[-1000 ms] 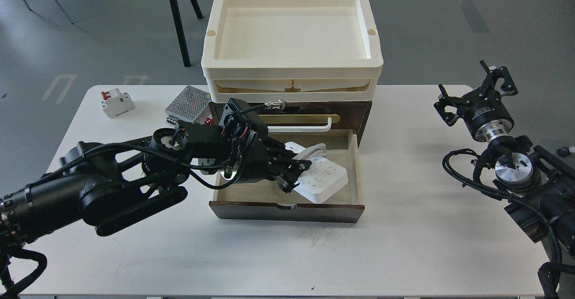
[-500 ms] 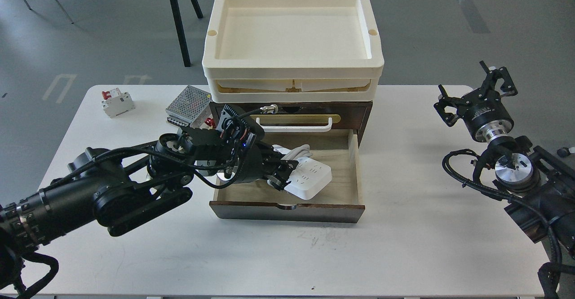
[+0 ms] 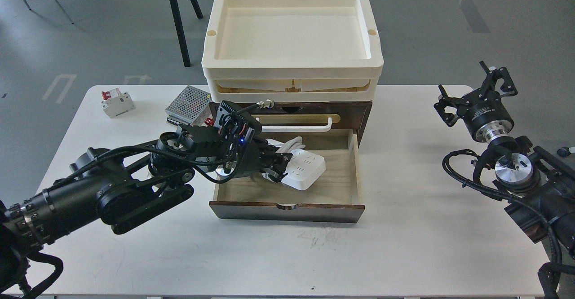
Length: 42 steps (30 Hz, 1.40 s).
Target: Put charging cable into cabinet
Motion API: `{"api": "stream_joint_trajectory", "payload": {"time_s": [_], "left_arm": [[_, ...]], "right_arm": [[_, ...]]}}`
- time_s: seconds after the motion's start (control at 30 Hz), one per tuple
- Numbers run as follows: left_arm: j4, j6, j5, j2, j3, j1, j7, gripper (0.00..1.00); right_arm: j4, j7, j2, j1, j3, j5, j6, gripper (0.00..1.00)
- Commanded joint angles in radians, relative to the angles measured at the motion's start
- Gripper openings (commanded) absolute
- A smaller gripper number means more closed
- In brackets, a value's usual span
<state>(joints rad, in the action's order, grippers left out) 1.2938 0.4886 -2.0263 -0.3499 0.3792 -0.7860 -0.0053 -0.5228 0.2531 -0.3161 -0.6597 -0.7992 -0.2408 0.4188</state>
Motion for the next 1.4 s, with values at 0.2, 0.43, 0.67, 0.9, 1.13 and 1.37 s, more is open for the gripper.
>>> {"api": "stream_joint_trajectory", "payload": {"time_s": [0.2, 0.43, 0.67, 0.9, 1.13, 1.37], "left_arm": [[0.018, 0.000, 0.064, -0.001, 0.052, 0.008, 0.015, 0.78], [0.101, 0.000, 0.522, -0.001, 0.225, 0.008, -0.220, 0.93], [0.081, 0.000, 1.217, -0.009, 0.559, -0.002, -0.286, 0.99], [-0.135, 0.000, 1.846, -0.089, 0.705, -0.004, -0.050, 0.99], [-0.442, 0.000, 1.974, -0.123, 0.727, 0.051, -0.073, 1.00], [-0.640, 0.000, 2.087, -0.133, 0.754, 0.192, -0.088, 1.00]], "right_arm": [[0.000, 0.000, 0.000, 0.000, 0.000, 0.000, 0.000, 1.00], [0.000, 0.000, 0.000, 0.000, 0.000, 0.000, 0.003, 1.00], [0.000, 0.000, 0.000, 0.000, 0.000, 0.000, 0.003, 1.00], [0.003, -0.002, -0.001, -0.005, -0.002, 0.000, 0.003, 1.00], [0.004, -0.003, 0.000, -0.009, -0.015, -0.002, -0.002, 1.00], [0.009, -0.006, -0.001, -0.012, -0.038, -0.012, -0.003, 1.00]]}}
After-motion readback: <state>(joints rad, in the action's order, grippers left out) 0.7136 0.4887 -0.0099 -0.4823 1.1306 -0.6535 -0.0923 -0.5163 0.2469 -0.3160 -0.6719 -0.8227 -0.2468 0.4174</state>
